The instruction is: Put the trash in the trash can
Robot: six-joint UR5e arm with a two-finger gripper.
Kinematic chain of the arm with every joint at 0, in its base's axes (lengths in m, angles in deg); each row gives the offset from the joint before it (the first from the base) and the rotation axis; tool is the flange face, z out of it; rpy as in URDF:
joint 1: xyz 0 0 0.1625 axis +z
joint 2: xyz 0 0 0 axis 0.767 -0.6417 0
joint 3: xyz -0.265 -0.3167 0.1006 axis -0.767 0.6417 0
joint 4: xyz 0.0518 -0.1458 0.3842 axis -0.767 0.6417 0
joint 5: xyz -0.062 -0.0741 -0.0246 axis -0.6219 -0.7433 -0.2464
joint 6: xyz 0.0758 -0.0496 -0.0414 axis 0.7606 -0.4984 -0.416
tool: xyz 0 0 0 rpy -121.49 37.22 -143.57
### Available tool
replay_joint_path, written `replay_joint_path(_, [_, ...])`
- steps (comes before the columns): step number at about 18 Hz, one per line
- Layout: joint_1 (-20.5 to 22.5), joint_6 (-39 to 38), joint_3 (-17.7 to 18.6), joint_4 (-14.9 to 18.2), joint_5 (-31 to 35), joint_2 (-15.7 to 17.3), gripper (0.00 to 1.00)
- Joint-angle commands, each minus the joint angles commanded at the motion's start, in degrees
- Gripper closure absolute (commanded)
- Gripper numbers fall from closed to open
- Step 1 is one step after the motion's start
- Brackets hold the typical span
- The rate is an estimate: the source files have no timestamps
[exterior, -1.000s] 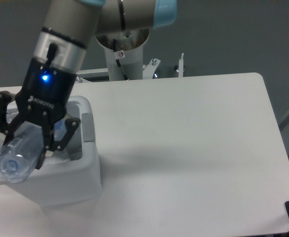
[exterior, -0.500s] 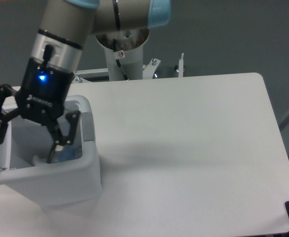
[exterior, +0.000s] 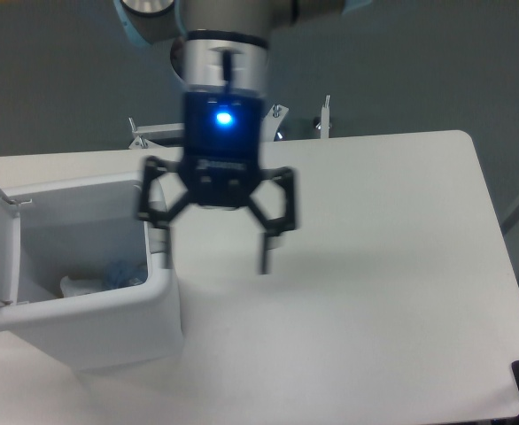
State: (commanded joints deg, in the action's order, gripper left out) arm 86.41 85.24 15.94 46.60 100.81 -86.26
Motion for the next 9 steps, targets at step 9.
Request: replay_joint_path(9, [-0.09, 12.19, 0.79, 12.00, 11.09, 2.56, 0.00])
